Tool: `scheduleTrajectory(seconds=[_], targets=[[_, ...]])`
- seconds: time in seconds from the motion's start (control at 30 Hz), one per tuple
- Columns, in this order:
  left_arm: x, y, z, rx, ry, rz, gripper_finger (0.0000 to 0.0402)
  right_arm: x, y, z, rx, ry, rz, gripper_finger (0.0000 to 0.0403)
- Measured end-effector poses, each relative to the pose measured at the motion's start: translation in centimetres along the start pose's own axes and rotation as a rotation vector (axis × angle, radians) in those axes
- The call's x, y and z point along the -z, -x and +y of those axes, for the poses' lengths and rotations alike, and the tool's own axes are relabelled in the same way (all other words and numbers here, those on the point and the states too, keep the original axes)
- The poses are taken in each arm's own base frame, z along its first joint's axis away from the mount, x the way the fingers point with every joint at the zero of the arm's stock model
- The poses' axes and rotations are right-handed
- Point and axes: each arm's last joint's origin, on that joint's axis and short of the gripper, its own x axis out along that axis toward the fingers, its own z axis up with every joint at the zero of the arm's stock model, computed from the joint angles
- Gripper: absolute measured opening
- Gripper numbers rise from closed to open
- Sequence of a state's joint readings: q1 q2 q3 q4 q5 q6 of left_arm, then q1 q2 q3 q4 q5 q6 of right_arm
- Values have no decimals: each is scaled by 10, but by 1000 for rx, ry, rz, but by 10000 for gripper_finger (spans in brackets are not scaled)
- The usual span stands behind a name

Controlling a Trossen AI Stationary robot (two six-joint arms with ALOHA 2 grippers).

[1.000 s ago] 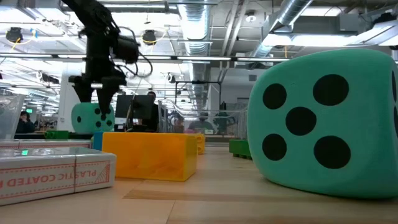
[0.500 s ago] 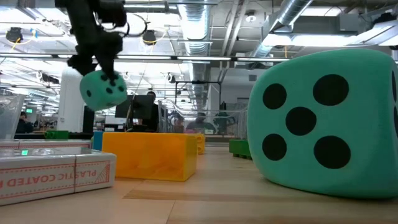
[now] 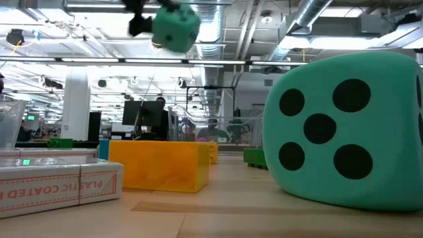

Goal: Pick & Place Toys
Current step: Put the blue dice into the transparent bin

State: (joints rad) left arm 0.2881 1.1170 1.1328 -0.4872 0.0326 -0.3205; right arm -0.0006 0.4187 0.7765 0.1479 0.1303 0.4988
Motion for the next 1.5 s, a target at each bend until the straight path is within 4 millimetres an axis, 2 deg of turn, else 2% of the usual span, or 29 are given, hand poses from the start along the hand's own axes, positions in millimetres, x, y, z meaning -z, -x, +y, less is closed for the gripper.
scheduleTrajectory(seconds=[0.13, 0.33, 0.63, 0.8, 1.13, 1.3, 1.5], targets=[[-24, -16, -12, -22, -97, -37, 336, 1, 0, 0, 4, 1, 8, 266], [-52, -62, -21, -53, -230, 24, 337, 1, 0, -1, 7, 2, 12, 266], [-65, -130, -23, -83, -402, 256, 338, 4, 0, -2, 24, 7, 41, 266], [-57, -158, -19, -88, -454, 365, 339, 4, 0, -2, 27, 9, 43, 266], [-14, -198, -3, -115, -499, 660, 341, 5, 0, -3, 38, 20, 44, 266], [-2, -211, 3, -149, -537, 728, 342, 5, 0, -4, 57, 22, 42, 266], [2, -217, 15, -163, -553, 753, 345, 5, 0, -4, 57, 22, 43, 266]])
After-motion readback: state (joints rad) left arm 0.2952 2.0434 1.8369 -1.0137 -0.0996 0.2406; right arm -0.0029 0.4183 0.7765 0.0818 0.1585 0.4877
